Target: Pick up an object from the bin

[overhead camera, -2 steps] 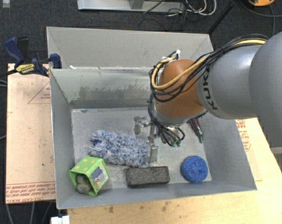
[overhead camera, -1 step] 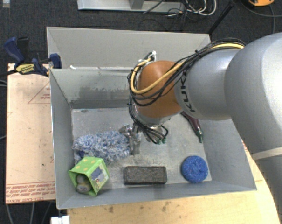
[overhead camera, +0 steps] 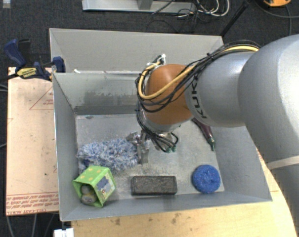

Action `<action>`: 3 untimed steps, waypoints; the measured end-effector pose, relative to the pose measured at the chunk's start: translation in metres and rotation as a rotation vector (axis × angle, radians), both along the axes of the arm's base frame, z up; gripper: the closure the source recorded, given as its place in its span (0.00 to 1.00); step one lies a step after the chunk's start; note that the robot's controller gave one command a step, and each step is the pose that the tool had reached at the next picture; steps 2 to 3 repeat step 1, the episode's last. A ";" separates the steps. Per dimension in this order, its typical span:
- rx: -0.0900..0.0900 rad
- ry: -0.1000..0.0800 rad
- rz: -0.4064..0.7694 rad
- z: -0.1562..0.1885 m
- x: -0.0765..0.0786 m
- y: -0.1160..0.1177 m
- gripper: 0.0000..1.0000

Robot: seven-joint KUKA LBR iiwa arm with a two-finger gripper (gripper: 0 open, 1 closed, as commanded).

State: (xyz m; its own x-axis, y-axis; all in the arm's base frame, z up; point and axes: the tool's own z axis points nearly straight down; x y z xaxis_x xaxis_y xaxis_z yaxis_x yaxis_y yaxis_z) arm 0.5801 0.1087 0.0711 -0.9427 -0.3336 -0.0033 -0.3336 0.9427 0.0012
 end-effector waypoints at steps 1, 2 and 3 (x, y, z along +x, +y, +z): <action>-0.001 -0.001 0.035 0.134 0.012 -0.013 1.00; -0.001 -0.001 0.035 0.134 0.012 -0.013 1.00; -0.001 -0.001 0.035 0.134 0.012 -0.013 1.00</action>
Offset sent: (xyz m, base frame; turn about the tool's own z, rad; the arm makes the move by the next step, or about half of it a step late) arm 0.0000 0.0000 0.0000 0.0000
